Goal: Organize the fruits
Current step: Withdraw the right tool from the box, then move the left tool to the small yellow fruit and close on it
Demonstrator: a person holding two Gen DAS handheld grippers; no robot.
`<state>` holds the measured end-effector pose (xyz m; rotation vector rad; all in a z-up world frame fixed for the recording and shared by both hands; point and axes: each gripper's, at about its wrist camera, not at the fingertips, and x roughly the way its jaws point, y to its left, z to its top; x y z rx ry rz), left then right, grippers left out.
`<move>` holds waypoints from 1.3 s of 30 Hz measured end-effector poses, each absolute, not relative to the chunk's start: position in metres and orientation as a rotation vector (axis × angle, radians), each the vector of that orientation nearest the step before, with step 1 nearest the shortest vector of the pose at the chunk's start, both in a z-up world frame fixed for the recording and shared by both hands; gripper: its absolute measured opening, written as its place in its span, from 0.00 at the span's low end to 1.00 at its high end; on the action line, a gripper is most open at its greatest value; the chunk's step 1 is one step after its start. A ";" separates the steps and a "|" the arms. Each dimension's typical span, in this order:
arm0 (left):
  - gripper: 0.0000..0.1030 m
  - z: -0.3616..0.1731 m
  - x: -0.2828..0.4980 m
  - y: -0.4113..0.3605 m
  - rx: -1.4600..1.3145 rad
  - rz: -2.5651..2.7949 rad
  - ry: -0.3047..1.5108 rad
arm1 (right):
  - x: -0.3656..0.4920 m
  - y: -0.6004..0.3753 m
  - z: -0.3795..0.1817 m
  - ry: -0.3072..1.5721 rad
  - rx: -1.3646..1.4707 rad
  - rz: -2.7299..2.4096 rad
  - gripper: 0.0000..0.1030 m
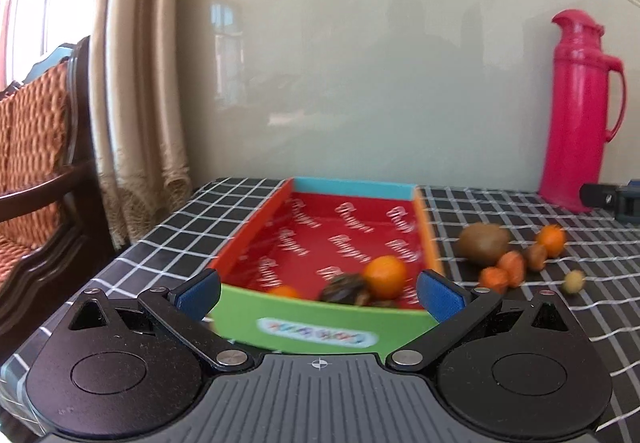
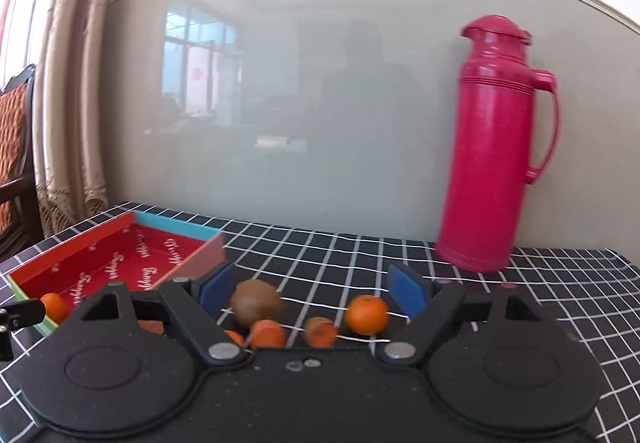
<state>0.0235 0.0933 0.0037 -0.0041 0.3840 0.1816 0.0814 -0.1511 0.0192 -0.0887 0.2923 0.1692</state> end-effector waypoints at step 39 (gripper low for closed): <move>1.00 -0.023 0.076 -0.089 0.098 -0.137 0.442 | 0.041 -0.356 0.002 0.326 0.027 -0.225 0.81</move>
